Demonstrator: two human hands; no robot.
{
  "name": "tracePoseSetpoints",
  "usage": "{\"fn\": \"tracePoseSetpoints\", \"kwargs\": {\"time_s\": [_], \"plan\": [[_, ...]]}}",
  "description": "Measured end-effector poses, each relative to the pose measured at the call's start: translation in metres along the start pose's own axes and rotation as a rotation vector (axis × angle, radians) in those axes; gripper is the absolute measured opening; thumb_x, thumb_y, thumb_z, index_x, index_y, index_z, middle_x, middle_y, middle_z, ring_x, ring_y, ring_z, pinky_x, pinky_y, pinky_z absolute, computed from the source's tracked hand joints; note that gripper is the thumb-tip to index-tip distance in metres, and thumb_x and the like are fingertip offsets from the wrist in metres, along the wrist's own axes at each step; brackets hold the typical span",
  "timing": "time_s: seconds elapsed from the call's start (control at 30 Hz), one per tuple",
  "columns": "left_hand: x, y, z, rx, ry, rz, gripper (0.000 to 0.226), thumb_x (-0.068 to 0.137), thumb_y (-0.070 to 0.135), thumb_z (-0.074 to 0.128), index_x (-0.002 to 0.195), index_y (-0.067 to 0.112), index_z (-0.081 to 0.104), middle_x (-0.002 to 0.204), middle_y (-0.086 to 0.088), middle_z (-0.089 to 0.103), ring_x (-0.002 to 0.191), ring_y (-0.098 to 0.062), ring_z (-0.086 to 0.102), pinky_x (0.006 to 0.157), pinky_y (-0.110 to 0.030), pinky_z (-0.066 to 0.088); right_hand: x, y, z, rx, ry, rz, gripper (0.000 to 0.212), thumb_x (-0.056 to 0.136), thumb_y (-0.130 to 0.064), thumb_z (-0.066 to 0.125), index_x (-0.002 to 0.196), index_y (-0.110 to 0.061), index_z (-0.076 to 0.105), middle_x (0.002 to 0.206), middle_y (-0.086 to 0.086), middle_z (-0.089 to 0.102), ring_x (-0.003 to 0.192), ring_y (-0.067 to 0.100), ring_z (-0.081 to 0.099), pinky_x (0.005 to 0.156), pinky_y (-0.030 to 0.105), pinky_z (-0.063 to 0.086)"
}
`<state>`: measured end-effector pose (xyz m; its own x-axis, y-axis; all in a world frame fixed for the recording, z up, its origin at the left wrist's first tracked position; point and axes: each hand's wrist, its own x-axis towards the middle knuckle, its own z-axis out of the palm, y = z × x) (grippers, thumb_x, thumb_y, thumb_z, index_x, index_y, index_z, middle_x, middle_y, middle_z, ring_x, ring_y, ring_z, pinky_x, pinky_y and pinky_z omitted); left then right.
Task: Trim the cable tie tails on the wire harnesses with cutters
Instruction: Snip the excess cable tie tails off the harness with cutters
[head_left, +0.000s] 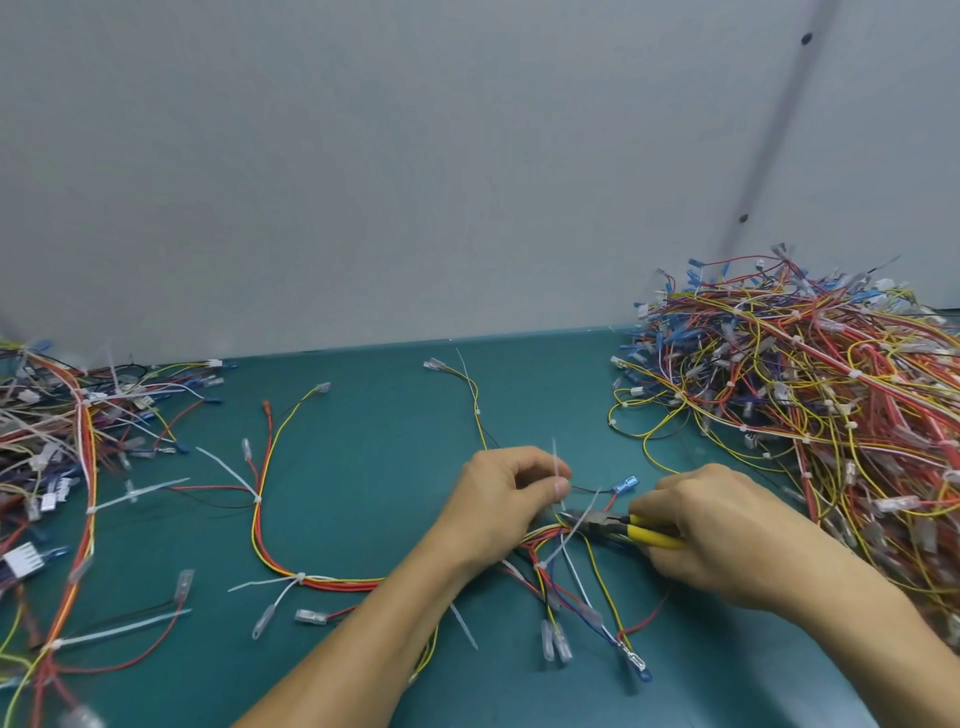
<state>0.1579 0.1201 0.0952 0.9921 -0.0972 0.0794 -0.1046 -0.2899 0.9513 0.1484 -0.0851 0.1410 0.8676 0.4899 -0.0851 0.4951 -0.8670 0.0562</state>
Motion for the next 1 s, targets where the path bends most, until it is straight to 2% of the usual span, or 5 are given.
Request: {"fn": "tracePoseSetpoints", "kwargs": {"time_s": [0.3, 0.47, 0.63, 0.87, 1.0], "plan": [[-0.009, 0.02, -0.025, -0.254, 0.054, -0.064, 0.022, 0.094, 0.003, 0.048, 0.081, 0.013, 0.062, 0.063, 0.003, 0.061, 0.064, -0.014, 0.062, 0.065, -0.027, 0.051, -0.022, 0.006, -0.017, 0.007, -0.053, 0.114, 0.027, 0.083, -0.055, 0.048, 0.078, -0.029, 0.047, 0.085, -0.005, 0.054, 0.086, 0.021, 0.057, 0.074, 0.033, 0.049], [-0.022, 0.025, -0.023, 0.187, -0.136, 0.031, 0.006, 0.079, 0.021, 0.062, 0.084, 0.025, 0.064, 0.045, 0.012, 0.04, 0.047, -0.007, 0.036, 0.052, -0.021, 0.034, -0.032, 0.003, -0.02, -0.028, -0.066, 0.075, 0.034, 0.079, -0.06, 0.042, 0.085, -0.028, 0.05, 0.08, -0.006, 0.05, 0.084, 0.018, 0.058, 0.072, 0.03, 0.049], [-0.024, 0.025, -0.011, 0.504, -0.274, 0.13, 0.018, 0.082, 0.031, 0.071, 0.098, 0.021, 0.071, 0.042, 0.019, 0.046, 0.047, 0.003, 0.042, 0.05, -0.007, 0.029, -0.037, -0.008, -0.013, 0.004, -0.026, 0.057, 0.036, 0.08, -0.059, 0.04, 0.097, -0.03, 0.052, 0.091, -0.008, 0.052, 0.093, 0.014, 0.054, 0.078, 0.031, 0.05], [-0.03, 0.009, -0.022, -0.011, -0.215, 0.011, 0.007, 0.088, 0.011, 0.066, 0.081, 0.012, 0.067, 0.039, 0.012, 0.046, 0.043, -0.004, 0.034, 0.049, -0.02, 0.029, -0.041, -0.025, -0.012, 0.002, 0.012, 0.086, 0.031, 0.087, -0.056, 0.038, 0.094, -0.028, 0.049, 0.094, -0.009, 0.051, 0.089, 0.015, 0.05, 0.075, 0.03, 0.045], [-0.032, 0.007, -0.021, -0.076, -0.197, 0.007, 0.012, 0.088, 0.01, 0.066, 0.077, 0.015, 0.064, 0.039, 0.011, 0.048, 0.044, -0.007, 0.03, 0.048, -0.024, 0.025, -0.039, -0.037, -0.009, 0.012, 0.017, 0.101, 0.027, 0.087, -0.054, 0.037, 0.086, -0.027, 0.041, 0.089, -0.008, 0.044, 0.093, 0.021, 0.052, 0.071, 0.032, 0.039]]}}
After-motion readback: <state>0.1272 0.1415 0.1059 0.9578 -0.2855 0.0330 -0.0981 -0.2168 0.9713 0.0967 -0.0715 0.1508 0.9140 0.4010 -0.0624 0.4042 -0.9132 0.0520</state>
